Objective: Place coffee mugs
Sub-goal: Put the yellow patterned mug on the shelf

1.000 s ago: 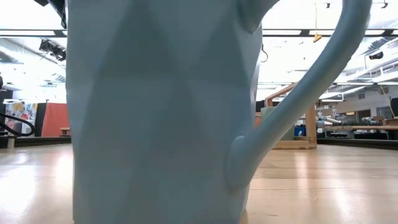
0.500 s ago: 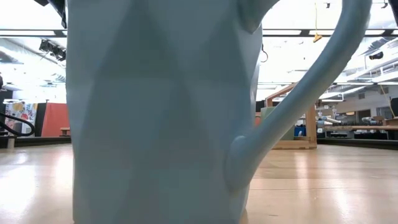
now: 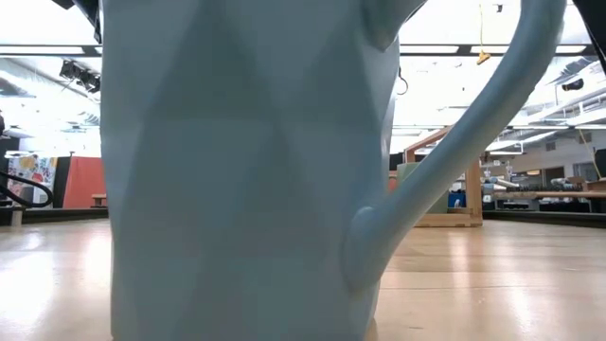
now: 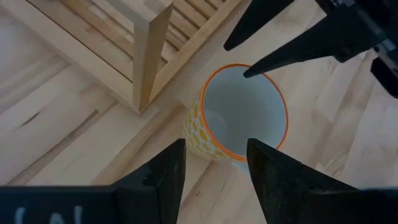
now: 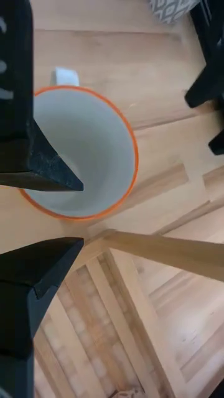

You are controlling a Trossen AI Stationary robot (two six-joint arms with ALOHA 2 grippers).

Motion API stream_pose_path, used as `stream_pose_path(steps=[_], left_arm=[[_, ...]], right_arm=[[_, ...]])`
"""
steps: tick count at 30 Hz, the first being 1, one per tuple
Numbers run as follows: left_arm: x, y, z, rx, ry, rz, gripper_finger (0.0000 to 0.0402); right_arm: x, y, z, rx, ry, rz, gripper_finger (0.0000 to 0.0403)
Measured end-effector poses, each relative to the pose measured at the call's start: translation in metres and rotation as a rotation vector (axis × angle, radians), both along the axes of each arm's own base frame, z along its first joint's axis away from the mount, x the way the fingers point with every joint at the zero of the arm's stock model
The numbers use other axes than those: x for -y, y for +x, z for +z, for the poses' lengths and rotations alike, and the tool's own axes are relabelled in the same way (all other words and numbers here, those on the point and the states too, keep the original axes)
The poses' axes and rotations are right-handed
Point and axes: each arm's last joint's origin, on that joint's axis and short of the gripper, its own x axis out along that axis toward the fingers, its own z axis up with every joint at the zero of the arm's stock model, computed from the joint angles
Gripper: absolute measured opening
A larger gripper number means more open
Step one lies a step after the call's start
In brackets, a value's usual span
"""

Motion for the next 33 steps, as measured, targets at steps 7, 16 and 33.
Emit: stream_pose_path(steps=[7,16,33], left_arm=[[0.0,0.0,0.0,0.0,0.001,-0.001,0.0176],[0.0,0.0,0.0,-0.002,0.001,-0.002,0.0176],[0.0,0.0,0.0,0.006,0.004,0.002,0.0176]], right_arm=[[0.0,0.001,-0.005,-0.018,0.005,-0.003,0.0135],[-0.001,0.008,-0.026,-0.048,0.051,0.041,0.0135],[0.0,0.007,-0.03,-0.078,0.047,0.055,0.0034]])
